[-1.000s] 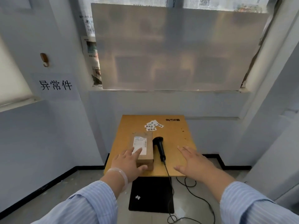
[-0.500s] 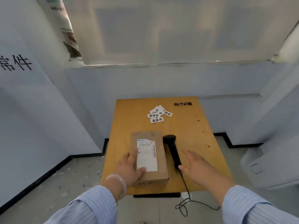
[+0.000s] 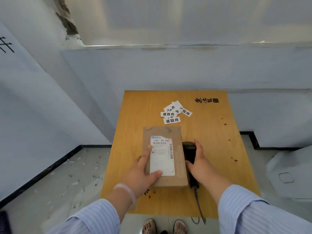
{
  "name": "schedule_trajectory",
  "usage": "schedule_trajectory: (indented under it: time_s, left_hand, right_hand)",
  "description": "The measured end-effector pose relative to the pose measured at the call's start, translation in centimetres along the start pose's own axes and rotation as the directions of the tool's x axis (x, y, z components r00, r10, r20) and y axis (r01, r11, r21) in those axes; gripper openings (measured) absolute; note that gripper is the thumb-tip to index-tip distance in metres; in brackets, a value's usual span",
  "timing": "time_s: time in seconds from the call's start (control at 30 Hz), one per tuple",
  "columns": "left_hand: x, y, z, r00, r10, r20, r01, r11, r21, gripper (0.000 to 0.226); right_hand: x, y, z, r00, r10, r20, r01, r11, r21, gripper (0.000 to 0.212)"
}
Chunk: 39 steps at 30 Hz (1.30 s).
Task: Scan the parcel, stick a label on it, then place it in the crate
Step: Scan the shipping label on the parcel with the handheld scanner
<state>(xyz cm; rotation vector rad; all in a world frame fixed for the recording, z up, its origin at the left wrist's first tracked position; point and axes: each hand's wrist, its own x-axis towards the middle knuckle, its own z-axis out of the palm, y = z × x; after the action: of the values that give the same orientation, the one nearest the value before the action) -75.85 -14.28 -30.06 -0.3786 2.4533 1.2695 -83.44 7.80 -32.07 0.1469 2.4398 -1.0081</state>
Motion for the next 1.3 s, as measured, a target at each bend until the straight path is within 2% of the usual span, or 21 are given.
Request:
schedule_trajectory:
  time_s: [0.17,0.27,0.4,0.5,0.6,1.3]
  left_hand:
    - [0.2,0.2,0.0,0.999,0.013,-0.044,-0.015,0.999,-0.047,0.086]
    - [0.2,1.2,0.0,0.995,0.029,-0.094,-0.036,0.996,-0.077,0.087]
    - [0.3,3.4,0.0,0.983,0.081,-0.163,-0.093,0.993,-0.066,0.087]
    - [0.3,5.0,0.4,0.973,0.117,-0.199,-0.124,0.992,-0.026,0.088]
    - [0.2,6.1,1.1,0.968,0.128,-0.214,-0.138,0.99,-0.032,0.088]
    - [-0.5,6.7,1.8,0.978,0.099,-0.181,-0.097,0.995,0.019,0.088]
  right_hand:
    - [-0.2,0.3,-0.6,0.999,-0.003,-0.047,0.008,0.995,0.1,0.082]
    - [-2.2,-0.1,-2.3,0.987,-0.027,-0.157,0.05,0.988,0.144,0.076]
    - [-5.8,-2.0,-4.9,0.929,-0.19,-0.317,0.264,0.942,0.207,0.069]
    - [-8.3,-4.2,-5.9,0.887,-0.324,-0.33,0.405,0.889,0.214,0.066]
    - [-9.8,-5.6,-6.1,0.864,-0.388,-0.321,0.465,0.86,0.212,0.058]
    - [-11.8,-6.3,-5.9,0.865,-0.374,-0.333,0.472,0.831,0.293,0.048]
